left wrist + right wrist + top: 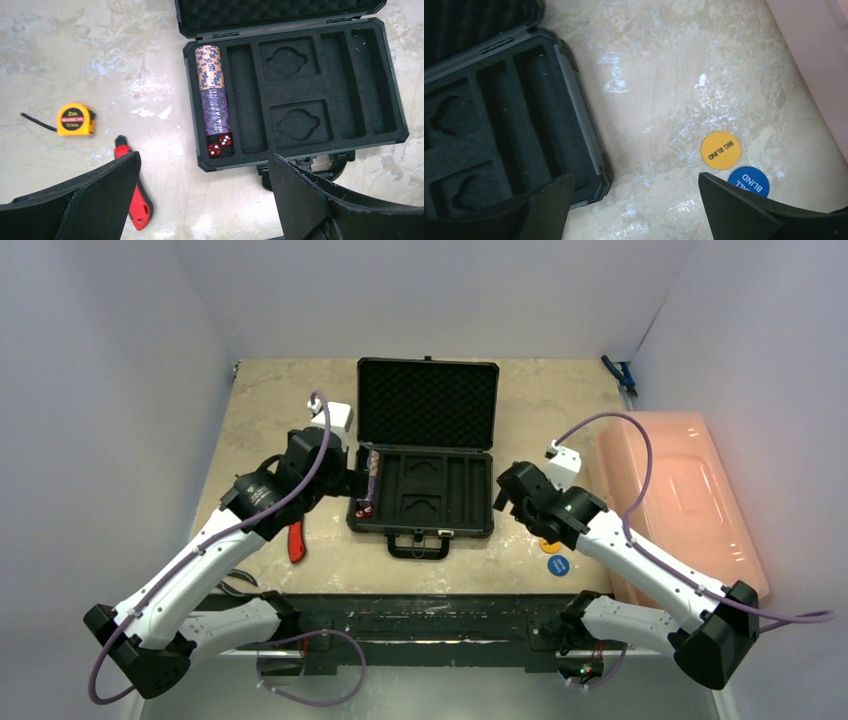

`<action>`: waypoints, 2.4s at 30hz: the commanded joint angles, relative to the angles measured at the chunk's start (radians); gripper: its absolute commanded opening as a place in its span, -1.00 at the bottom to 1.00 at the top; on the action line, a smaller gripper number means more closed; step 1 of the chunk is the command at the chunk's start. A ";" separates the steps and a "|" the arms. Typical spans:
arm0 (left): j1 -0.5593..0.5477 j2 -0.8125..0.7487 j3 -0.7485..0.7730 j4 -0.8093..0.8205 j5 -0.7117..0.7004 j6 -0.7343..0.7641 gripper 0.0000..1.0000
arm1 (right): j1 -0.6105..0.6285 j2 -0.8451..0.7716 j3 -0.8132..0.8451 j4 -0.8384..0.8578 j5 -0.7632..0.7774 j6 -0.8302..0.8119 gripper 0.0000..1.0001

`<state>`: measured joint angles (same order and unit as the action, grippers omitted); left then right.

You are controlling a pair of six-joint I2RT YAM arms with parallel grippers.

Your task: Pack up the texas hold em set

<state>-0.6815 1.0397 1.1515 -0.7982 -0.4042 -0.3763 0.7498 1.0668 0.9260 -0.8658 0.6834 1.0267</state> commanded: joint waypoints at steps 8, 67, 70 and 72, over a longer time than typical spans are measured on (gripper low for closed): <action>0.014 -0.051 -0.087 0.062 -0.019 0.138 1.00 | -0.308 0.058 -0.168 0.075 -0.341 -0.034 0.98; 0.024 -0.036 -0.114 0.072 -0.088 0.195 0.96 | -0.592 0.308 -0.282 0.335 -0.543 -0.254 -0.08; 0.025 -0.037 -0.115 0.072 -0.090 0.196 0.96 | -0.581 0.304 -0.248 0.320 -0.540 -0.280 -0.12; 0.025 -0.038 -0.115 0.072 -0.090 0.197 0.96 | -0.575 0.296 -0.233 0.312 -0.543 -0.297 -0.13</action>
<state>-0.6651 1.0134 1.0355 -0.7563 -0.4759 -0.1974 0.1574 1.3430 0.6693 -0.6121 0.2092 0.7704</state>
